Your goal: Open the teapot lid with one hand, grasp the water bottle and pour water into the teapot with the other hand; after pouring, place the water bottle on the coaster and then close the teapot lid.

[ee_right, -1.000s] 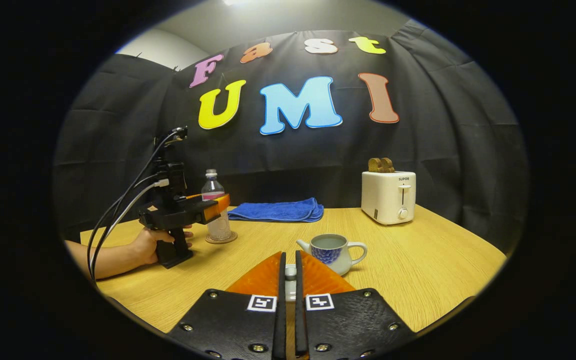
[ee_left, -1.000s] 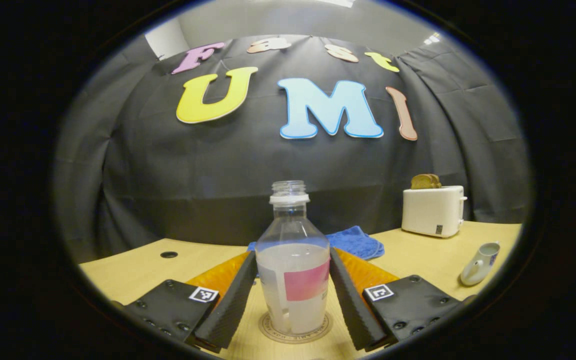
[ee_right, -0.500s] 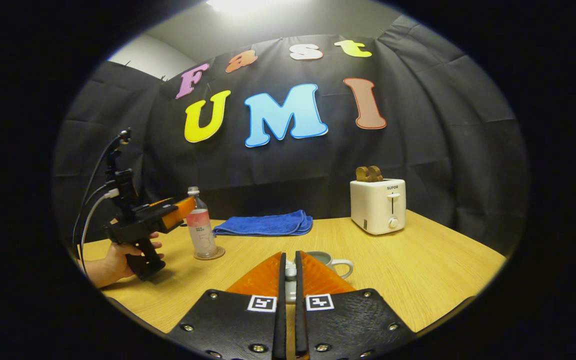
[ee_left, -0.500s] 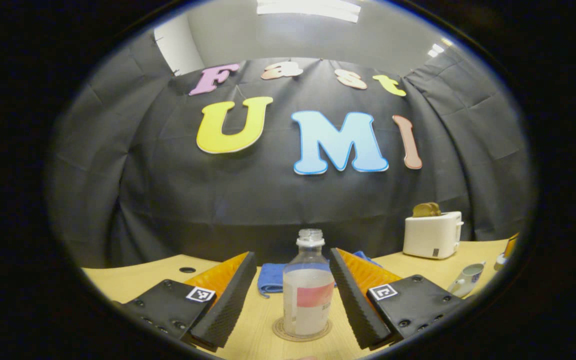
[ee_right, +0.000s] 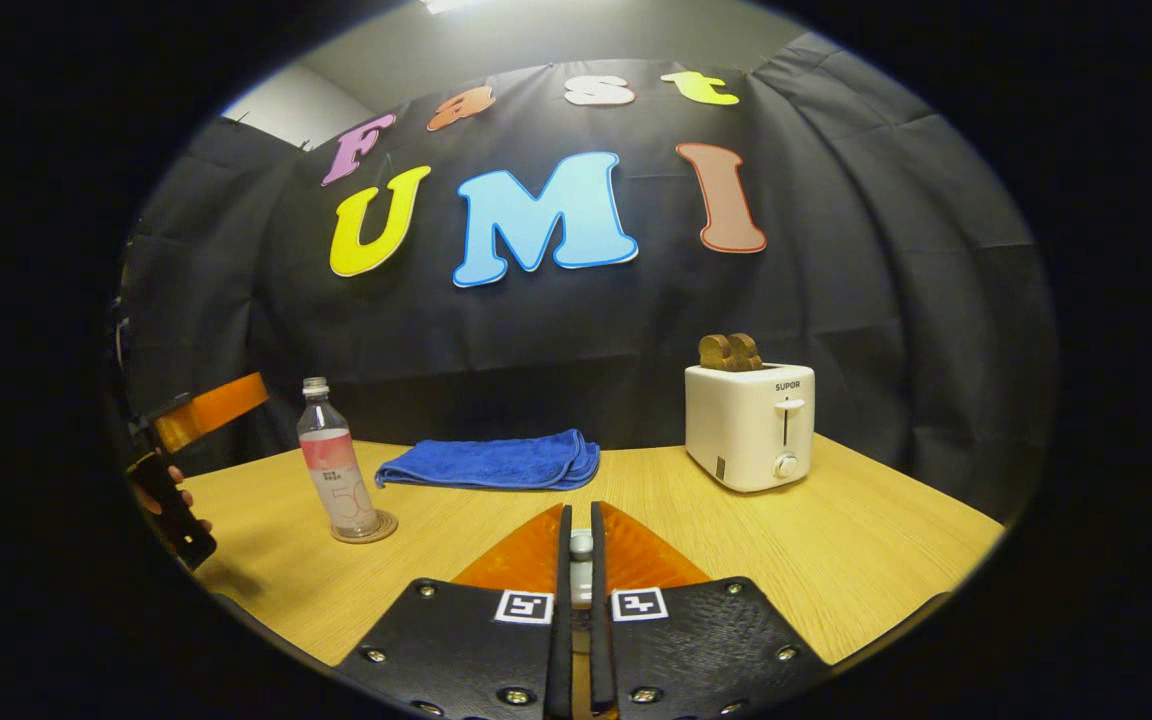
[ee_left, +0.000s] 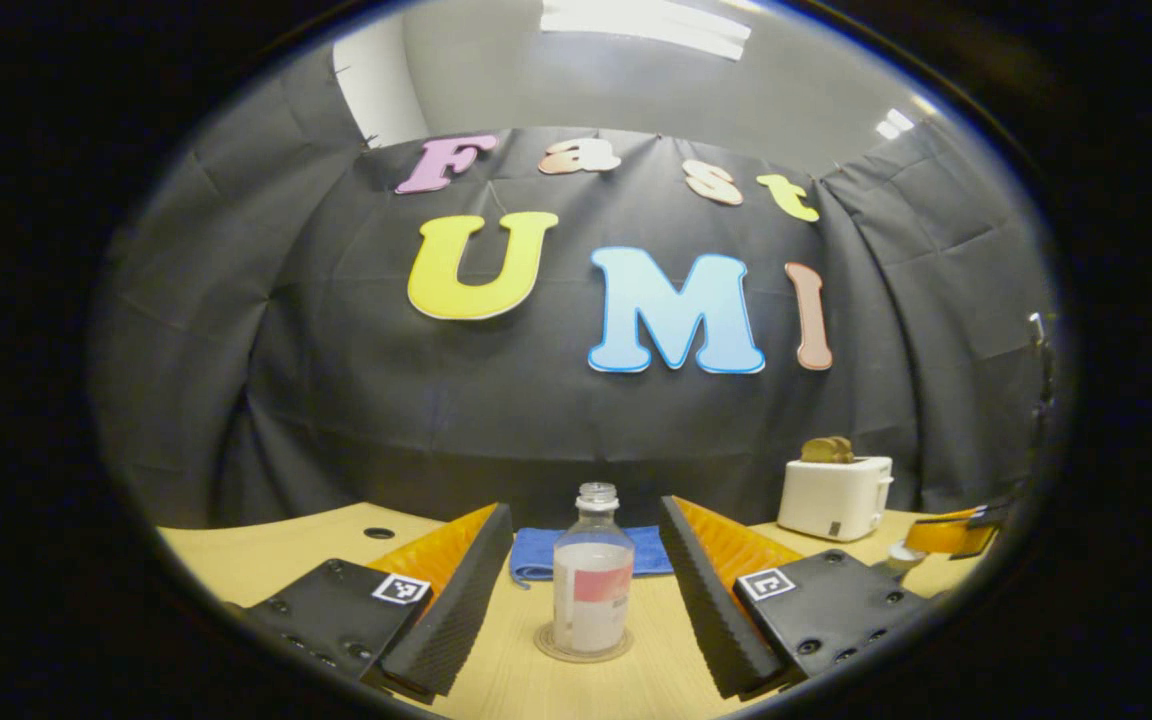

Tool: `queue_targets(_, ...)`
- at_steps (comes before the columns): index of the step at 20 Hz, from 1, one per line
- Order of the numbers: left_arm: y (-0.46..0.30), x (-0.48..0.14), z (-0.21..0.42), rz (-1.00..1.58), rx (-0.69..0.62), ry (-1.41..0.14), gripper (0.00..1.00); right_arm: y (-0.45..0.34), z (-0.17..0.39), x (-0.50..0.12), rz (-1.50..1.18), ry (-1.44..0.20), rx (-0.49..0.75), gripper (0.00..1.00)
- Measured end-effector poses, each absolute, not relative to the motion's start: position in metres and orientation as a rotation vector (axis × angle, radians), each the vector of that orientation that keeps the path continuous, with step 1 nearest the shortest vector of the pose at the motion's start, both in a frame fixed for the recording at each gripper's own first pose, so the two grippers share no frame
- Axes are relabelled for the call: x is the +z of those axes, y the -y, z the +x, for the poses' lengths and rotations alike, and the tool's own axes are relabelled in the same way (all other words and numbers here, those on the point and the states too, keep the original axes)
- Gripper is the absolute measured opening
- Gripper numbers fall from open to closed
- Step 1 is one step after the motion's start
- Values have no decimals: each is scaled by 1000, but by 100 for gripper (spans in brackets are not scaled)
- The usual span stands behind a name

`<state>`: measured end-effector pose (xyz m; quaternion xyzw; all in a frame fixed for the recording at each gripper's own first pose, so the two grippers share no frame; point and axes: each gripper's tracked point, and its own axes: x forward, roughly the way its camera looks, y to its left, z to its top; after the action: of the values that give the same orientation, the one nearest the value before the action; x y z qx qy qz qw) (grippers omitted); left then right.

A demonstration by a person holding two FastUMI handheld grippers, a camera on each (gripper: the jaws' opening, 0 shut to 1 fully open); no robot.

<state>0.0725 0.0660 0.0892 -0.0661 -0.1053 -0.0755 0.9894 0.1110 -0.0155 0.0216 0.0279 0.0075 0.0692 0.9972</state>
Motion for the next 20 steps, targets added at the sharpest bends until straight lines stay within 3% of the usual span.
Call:
queue_targets(7,-51,74,8,-175,-186,165,99,14,127,2,43,-63,120,7)
queue_targets(16,-45,71,6,-160,-194,146,99,16,126,-8,38,-105,99,7)
queue_targets(20,-41,72,3,-161,-202,151,99,14,123,-7,42,-104,104,12)
